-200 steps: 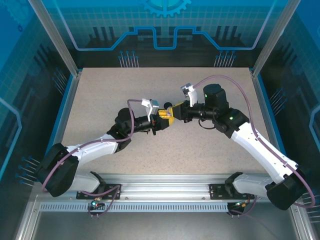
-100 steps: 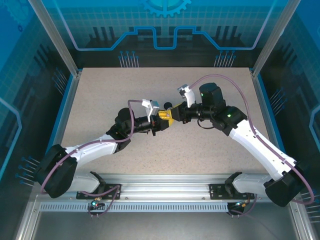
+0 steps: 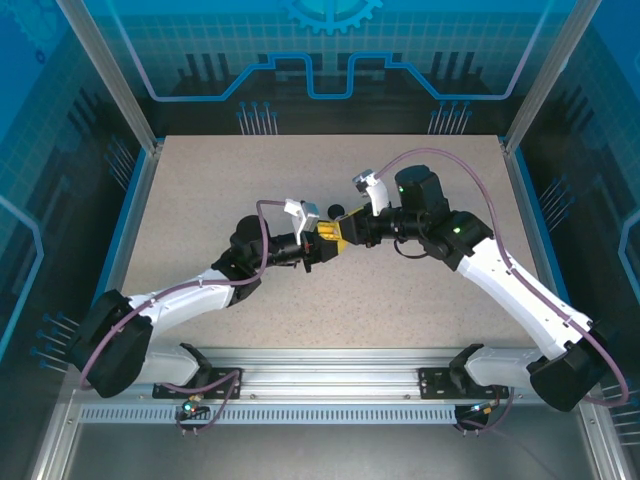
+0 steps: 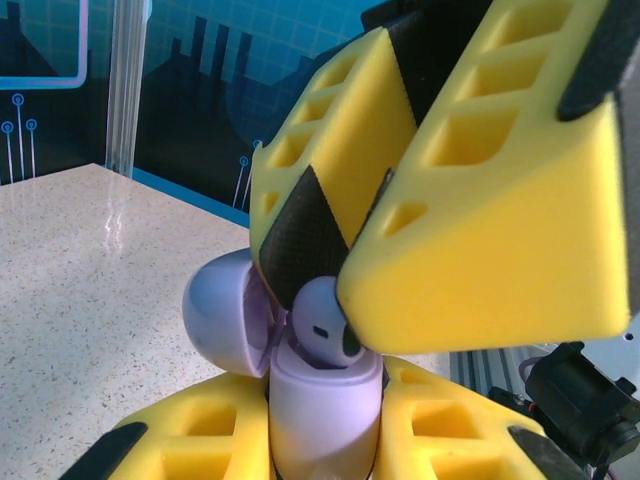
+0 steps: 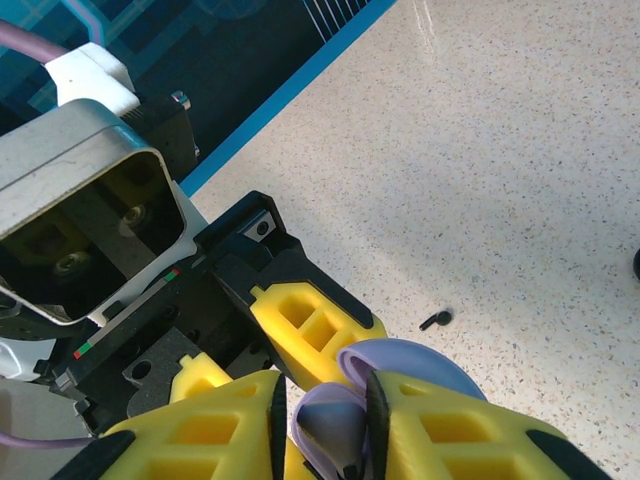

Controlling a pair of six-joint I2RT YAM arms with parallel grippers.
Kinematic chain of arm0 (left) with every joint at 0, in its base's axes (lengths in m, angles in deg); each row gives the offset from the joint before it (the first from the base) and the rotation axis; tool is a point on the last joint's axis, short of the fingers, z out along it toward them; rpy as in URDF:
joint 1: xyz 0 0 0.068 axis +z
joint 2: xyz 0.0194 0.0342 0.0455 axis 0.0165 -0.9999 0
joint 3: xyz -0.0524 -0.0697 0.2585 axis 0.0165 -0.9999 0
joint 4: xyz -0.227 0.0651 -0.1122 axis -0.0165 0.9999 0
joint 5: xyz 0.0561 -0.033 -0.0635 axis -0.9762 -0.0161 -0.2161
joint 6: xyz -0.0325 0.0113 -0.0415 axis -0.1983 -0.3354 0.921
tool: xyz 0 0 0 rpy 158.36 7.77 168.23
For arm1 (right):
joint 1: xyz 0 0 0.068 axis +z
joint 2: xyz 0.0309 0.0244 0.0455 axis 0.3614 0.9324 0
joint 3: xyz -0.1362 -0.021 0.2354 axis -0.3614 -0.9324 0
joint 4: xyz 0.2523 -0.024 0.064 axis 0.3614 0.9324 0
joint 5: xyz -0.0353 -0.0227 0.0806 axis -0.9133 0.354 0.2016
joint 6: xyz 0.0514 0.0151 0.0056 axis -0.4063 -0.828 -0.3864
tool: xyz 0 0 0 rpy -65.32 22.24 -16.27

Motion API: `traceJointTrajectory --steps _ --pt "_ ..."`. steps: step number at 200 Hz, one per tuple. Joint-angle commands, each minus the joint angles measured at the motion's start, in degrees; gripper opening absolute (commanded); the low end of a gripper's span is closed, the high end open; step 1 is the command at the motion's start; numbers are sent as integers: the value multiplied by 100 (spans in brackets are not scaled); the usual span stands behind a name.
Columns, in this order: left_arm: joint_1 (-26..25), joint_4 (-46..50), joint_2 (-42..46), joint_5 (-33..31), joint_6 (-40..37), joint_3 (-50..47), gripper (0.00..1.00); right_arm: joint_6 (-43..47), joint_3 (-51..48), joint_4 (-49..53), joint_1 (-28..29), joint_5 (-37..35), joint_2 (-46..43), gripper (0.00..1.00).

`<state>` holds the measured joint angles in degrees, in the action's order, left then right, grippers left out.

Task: Insert the wireless bluetooth earbuds into the charging case

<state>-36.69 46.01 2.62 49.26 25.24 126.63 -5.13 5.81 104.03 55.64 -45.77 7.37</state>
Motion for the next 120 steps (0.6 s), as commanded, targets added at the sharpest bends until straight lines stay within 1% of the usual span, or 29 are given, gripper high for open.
traceJointTrajectory --steps 1,34,44,57,71,120 --pt "-46 -189 159 71 -107 214 10 91 167 186 57 -164 -41 33" --pt "-46 -143 133 84 -104 220 10 91 177 128 69 -121 -102 48" --pt "-46 -115 124 87 -121 223 10 83 177 95 63 -105 -128 50" --pt "-46 -65 106 64 -132 228 10 69 155 35 69 -117 -210 52" --pt "-46 -25 79 39 -140 223 10 35 85 -54 68 -281 -342 53" --pt "-40 23 97 162 -115 215 10 -143 -216 -35 -71 -1355 -822 54"
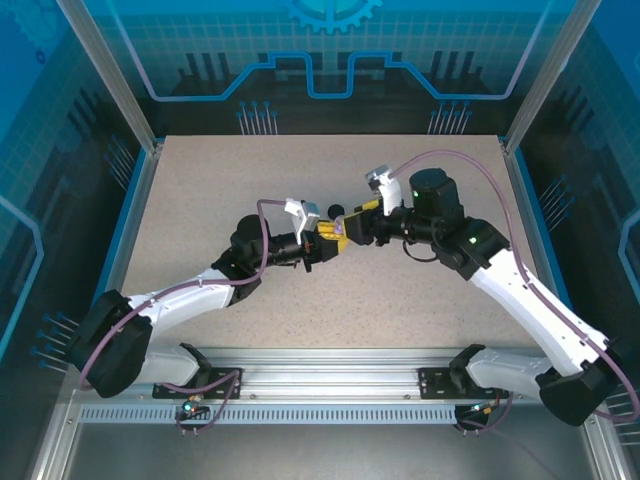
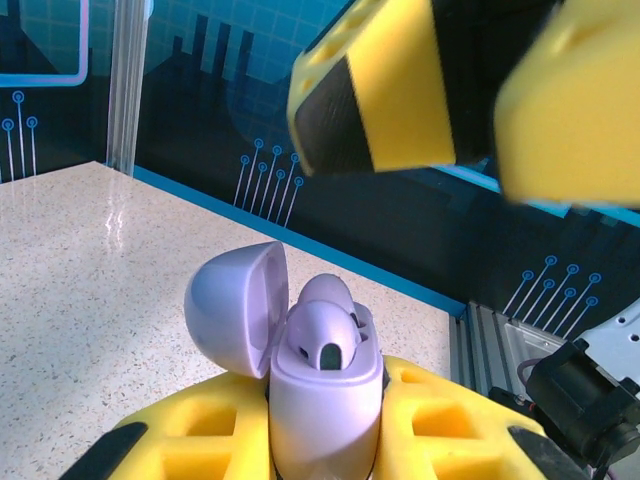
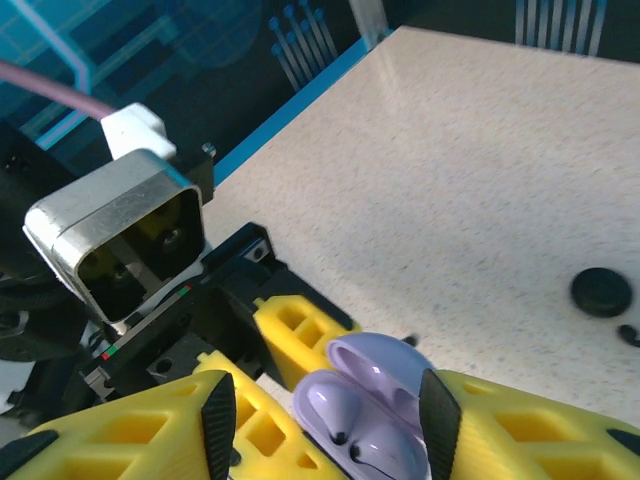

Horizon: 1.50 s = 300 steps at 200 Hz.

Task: Insert the wireless bluetooth earbuds into the charging case

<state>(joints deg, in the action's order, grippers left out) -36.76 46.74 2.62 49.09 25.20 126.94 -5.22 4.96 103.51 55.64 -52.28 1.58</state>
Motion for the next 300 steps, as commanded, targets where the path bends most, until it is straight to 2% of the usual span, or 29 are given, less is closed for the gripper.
traceJointTrajectory --steps 1,21,96,144,211,275,300 --pt "-37 -50 97 187 -111 184 10 -140 -132 27 -84 -715 -249 54" --pt "-40 -41 200 323 -101 184 10 -146 -117 291 -380 -625 -200 54" --pt "-72 -98 617 1015 -81 267 10 24 -500 547 -1348 543 96 52" --pt "-163 23 595 1162 -111 433 10 167 -537 431 -1320 1567 343 50" --pt "-180 132 264 1070 -66 482 10 214 -529 121 -1209 2068 153 49" --pt "-180 296 -41 809 -23 541 10 254 -503 110 -1163 2032 -26 49" --pt "-166 417 -65 519 7 551 10 310 -444 282 -1164 1711 -24 49"
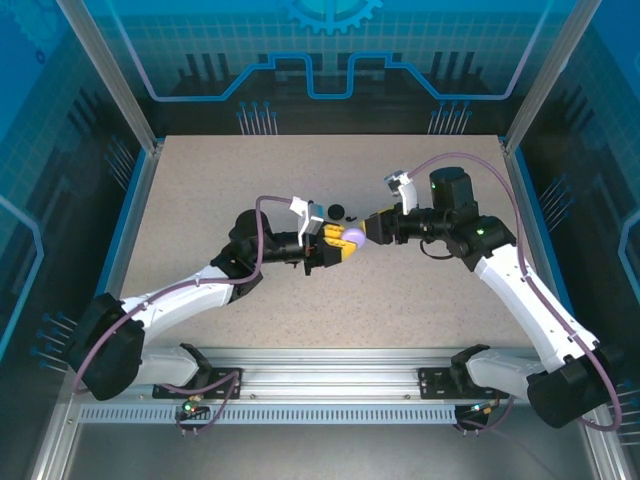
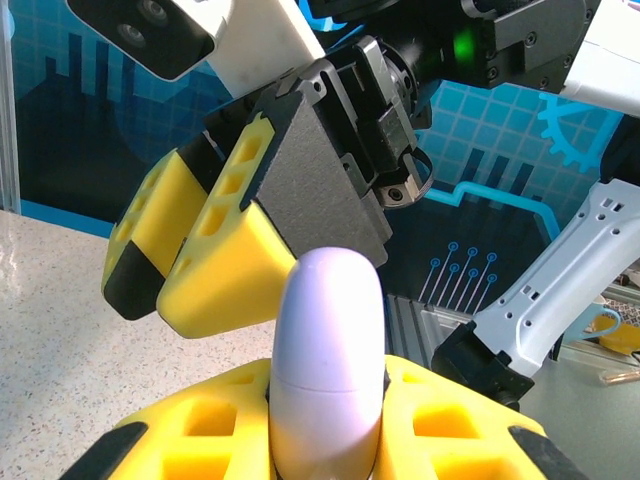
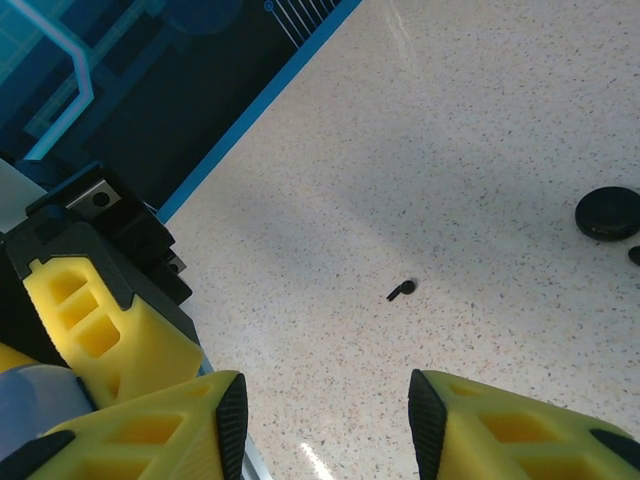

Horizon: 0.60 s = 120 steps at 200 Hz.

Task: Insert the wireless bluetooth earbuds into the charging case

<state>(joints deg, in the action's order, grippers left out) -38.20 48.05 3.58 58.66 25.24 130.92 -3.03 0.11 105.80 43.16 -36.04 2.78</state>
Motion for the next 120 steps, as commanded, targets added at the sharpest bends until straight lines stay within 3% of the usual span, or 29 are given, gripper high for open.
traceJointTrajectory --steps 1,27,50,70,120 --pt "-20 294 -159 -482 5 159 10 92 48 75 84 40 -139 49" --pt "176 832 -186 -1239 409 260 12 35 71 338 87 -1016 -164 50" --pt "722 1154 -436 -1116 1238 397 11 39 74 551 87 -1684 -173 51" --pt "1150 1585 -674 -1299 1773 484 10 66 66 653 79 -1893 -193 51" --pt "1978 3254 -1472 -1597 2263 1054 11 145 -7 793 75 -1944 -278 51"
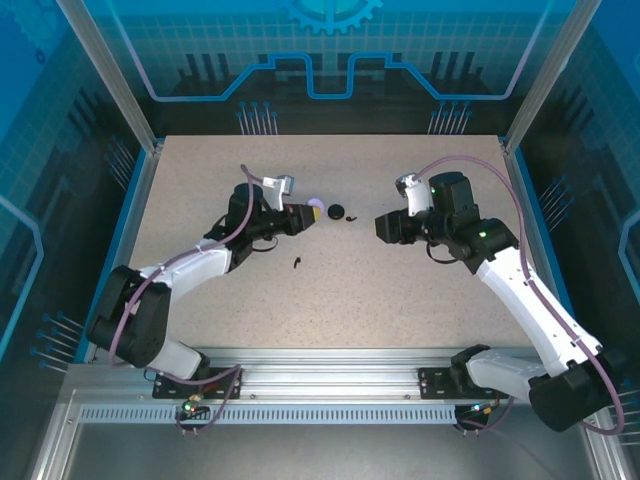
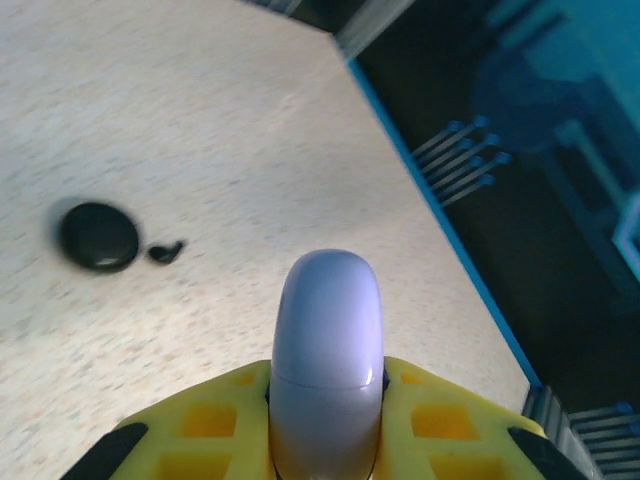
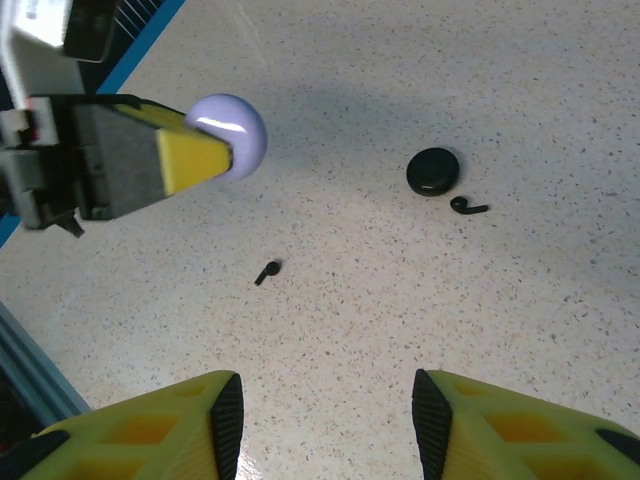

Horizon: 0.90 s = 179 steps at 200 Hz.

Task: Insert the wireless bluetooth earbuds into the charging case

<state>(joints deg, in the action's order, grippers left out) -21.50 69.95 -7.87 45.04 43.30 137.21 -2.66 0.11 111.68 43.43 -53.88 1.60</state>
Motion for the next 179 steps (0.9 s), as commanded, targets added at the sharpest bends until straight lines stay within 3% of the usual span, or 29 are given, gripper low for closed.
traceJointTrajectory --steps 1,35,79,179 --pt "320 1100 -346 -236 451 441 12 108 -8 209 55 -162 -160 51" --pt "677 1947 -1070 35 240 1008 12 87 -120 243 52 -173 -230 51" --pt "754 2912 -1947 28 -119 1874 12 2 -340 179 50 -152 -273 51" --pt "851 3533 -2893 -182 -309 2570 13 -59 -505 169 60 -93 -292 51"
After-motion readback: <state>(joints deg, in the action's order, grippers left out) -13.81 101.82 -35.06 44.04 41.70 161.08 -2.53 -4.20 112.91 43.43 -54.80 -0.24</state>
